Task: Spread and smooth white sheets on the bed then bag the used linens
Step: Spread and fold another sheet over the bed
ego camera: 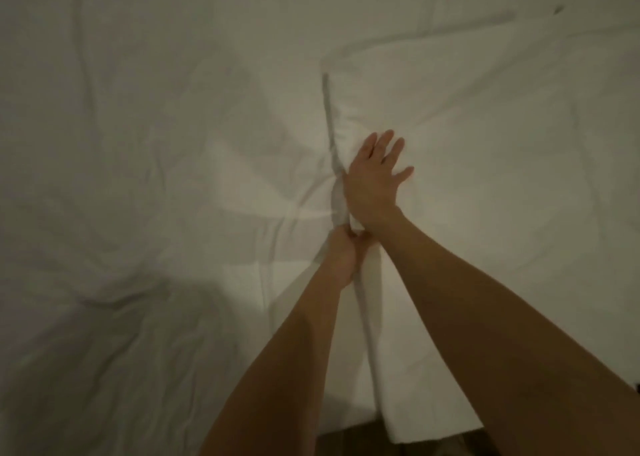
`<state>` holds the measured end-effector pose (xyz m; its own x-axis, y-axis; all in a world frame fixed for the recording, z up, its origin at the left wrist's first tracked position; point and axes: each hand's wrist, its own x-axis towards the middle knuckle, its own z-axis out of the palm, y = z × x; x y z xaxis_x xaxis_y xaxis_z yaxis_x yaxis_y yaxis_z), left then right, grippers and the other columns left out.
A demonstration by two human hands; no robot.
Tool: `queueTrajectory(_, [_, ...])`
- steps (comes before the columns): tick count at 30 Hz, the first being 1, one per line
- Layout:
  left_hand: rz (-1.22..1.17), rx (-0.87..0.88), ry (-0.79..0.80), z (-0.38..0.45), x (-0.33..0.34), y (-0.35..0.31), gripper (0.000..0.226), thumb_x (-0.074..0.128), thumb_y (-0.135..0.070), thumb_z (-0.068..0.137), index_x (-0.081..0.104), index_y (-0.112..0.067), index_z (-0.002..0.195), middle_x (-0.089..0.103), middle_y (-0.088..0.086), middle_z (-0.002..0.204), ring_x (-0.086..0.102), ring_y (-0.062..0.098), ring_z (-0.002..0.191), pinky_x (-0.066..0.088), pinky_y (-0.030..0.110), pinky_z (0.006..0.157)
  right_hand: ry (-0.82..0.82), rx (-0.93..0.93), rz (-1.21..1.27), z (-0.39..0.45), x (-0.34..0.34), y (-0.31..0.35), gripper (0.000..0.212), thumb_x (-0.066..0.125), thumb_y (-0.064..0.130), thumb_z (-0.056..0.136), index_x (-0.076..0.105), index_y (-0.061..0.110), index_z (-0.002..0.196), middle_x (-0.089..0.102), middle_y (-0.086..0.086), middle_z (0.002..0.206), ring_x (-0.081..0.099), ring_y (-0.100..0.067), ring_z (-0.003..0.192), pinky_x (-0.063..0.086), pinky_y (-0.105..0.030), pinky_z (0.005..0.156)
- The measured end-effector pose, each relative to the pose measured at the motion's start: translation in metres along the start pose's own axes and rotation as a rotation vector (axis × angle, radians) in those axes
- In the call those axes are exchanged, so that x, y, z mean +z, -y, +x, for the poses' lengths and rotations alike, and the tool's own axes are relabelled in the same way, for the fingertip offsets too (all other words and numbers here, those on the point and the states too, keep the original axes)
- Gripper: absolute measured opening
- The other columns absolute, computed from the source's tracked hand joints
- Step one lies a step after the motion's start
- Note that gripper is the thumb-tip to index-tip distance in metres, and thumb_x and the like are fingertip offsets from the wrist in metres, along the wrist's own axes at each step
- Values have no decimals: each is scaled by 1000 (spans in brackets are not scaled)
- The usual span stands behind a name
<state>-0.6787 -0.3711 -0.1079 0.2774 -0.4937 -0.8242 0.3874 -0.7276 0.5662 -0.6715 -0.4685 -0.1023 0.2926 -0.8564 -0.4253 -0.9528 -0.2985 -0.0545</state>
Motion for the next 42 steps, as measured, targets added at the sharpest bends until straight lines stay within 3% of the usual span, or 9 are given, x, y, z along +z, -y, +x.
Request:
queueTrajectory(5, [30, 45, 70, -9, -2, -11, 32, 54, -23, 97, 55, 1, 119, 54, -2, 81, 56, 15, 76, 47, 25, 66, -29, -46, -34, -5, -10, 1, 48, 28, 7, 104, 16, -1, 150, 17, -22, 157, 16, -37, 145, 28, -48, 114])
queueTrajectory(11, [-72, 36, 133, -29, -41, -21, 17, 61, -18, 94, 49, -7, 92, 50, 2, 75, 46, 12, 63, 38, 24, 55, -148, -181, -24, -20, -28, 29, 31, 35, 3, 98, 57, 7, 120, 61, -11, 120, 55, -29, 110, 37, -32, 86])
queueTrajectory(19, [-86, 77, -25, -50, -187, 20, 14, 72, -22, 85, 70, -11, 94, 73, 10, 92, 70, 29, 87, 57, 44, 84, 24, -372, 141, -70, 17, 148, 44, 37, 25, 103, 33, 12, 145, 42, -12, 143, 41, -27, 131, 37, -32, 97])
queueTrajectory(23, [-70, -27, 87, -67, -188, 48, 53, 82, -43, 69, 69, -13, 111, 75, 4, 97, 71, 23, 93, 57, 44, 83, 208, -422, 289, -86, 23, 124, 64, 38, 42, 101, 10, 20, 155, 0, -3, 163, -1, -19, 149, 4, -46, 118])
queueTrajectory(25, [-43, -82, 148, -78, -181, 65, 70, 85, -52, 58, 67, -18, 116, 74, 0, 103, 69, 21, 99, 56, 43, 87, 214, -433, 270, -91, 21, 103, 62, 32, 47, 102, 10, 23, 155, -1, 3, 163, -3, -15, 149, -1, -48, 118])
queueTrajectory(30, [-145, -66, 142, -92, -178, 93, 37, 74, -17, 83, 66, -8, 118, 75, 0, 96, 72, 13, 86, 55, 22, 68, 217, -470, 145, -126, 31, 62, 59, 26, 47, 102, 9, 25, 155, -3, 3, 163, -8, -16, 149, -4, -50, 117])
queueTrajectory(37, [-99, -23, 114, -107, -185, 96, 38, 74, -30, 81, 68, -13, 115, 74, 6, 103, 70, 23, 98, 53, 45, 94, 313, -466, 140, -173, 43, 60, 65, 28, 51, 101, 4, 24, 155, -12, 2, 162, -15, -16, 148, -7, -53, 116])
queueTrajectory(40, [16, -117, 147, -122, -176, 107, 61, 84, -51, 59, 68, -17, 107, 74, 3, 102, 70, 21, 97, 56, 40, 86, 379, -428, 310, -175, 35, 59, 63, 32, 48, 101, 12, 20, 154, -4, 1, 163, -9, -16, 149, -3, -52, 117])
queueTrajectory(42, [76, -105, 116, -134, -165, 110, 45, 83, -39, 67, 63, -27, 105, 72, -3, 103, 68, 17, 97, 56, 36, 83, 416, -410, 419, -172, 24, 57, 64, 36, 48, 101, 16, 20, 154, 4, -1, 163, -1, -17, 149, 3, -49, 119])
